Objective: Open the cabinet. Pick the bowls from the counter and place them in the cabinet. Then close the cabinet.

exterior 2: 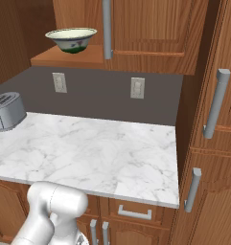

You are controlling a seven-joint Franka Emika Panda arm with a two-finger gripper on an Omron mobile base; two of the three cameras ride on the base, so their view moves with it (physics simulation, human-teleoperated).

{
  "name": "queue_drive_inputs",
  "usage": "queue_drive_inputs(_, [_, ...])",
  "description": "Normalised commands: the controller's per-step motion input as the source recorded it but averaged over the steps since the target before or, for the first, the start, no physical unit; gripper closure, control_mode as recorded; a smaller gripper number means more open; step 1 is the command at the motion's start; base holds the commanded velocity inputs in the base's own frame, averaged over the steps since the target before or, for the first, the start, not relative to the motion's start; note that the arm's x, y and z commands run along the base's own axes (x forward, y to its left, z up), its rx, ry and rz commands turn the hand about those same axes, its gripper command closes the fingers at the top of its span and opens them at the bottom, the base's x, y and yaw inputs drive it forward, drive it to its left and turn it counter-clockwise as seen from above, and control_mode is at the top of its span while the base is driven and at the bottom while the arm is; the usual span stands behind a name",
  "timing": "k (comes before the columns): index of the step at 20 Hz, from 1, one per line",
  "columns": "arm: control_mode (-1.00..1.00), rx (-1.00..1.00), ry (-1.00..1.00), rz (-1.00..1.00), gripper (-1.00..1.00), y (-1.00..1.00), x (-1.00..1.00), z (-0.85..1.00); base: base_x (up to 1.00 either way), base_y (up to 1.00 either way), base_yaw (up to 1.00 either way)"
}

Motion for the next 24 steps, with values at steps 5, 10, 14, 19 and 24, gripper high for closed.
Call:
queue_drive_inputs(5, [-1.0,0.0,-0.05,0.0,-1.0,0.0,0.44,-0.12,0.0,0.0,0.0])
queue_drive_inputs(10, [-1.0,0.0,-0.05,0.0,-1.0,0.0,0.34,-0.14,0.0,0.0,0.0])
queue_drive_inputs(14, [-1.0,0.0,-0.07,0.0,-1.0,0.0,0.22,-0.11,0.0,0.0,0.0])
queue_drive_inputs(19, [-1.0,0.0,-0.09,0.0,-1.0,-0.06,0.23,-0.08,0.0,0.0,0.0])
queue_drive_inputs(24, [-1.0,0.0,-0.06,0.0,-1.0,-0.13,0.27,-0.05,0.0,0.0,0.0])
